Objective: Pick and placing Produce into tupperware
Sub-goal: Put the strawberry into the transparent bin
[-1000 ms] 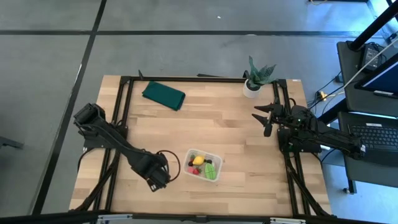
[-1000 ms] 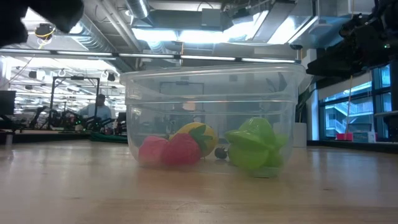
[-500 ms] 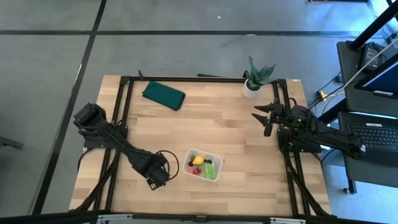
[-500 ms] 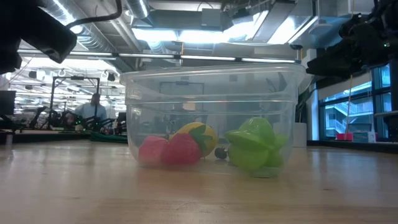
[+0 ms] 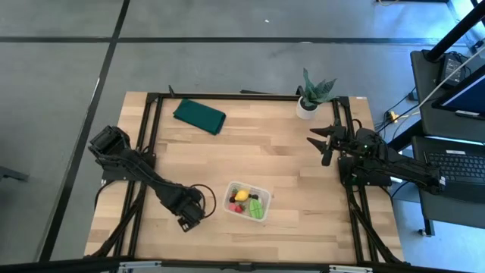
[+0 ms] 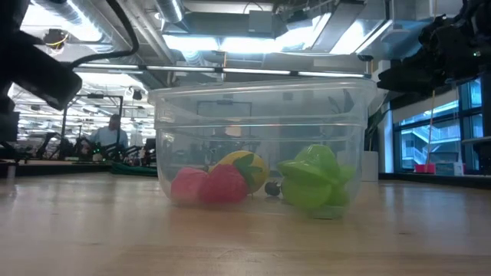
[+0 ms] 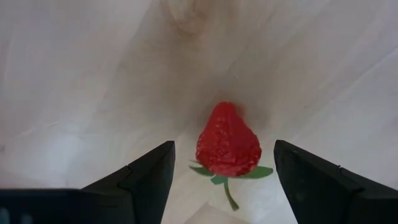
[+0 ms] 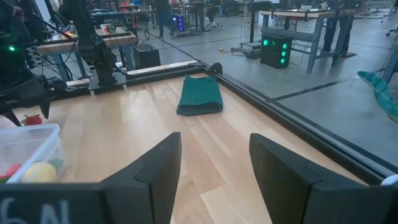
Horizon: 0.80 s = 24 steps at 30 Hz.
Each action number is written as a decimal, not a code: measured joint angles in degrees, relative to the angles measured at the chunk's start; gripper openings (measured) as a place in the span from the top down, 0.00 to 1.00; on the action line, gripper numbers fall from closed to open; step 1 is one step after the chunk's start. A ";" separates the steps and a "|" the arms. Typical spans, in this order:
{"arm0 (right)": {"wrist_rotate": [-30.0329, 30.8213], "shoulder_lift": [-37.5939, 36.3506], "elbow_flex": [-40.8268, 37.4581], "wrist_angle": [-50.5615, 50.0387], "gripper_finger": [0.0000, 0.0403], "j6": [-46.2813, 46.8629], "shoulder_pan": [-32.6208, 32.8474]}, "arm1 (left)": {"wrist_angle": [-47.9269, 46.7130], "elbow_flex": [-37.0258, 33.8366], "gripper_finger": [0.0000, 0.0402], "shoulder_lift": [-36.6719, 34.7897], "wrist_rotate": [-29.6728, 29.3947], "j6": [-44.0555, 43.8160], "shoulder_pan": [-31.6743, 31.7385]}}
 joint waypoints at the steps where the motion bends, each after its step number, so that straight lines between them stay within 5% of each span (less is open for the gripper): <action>1: 0.00 0.00 0.00 0.00 0.52 0.00 0.00 | 0.91 -0.45 0.35 0.00 0.03 -0.01 0.00; 24: 0.00 -0.01 0.00 -0.08 0.52 -0.14 0.00 | 3.65 -2.28 0.57 0.00 0.01 0.03 0.00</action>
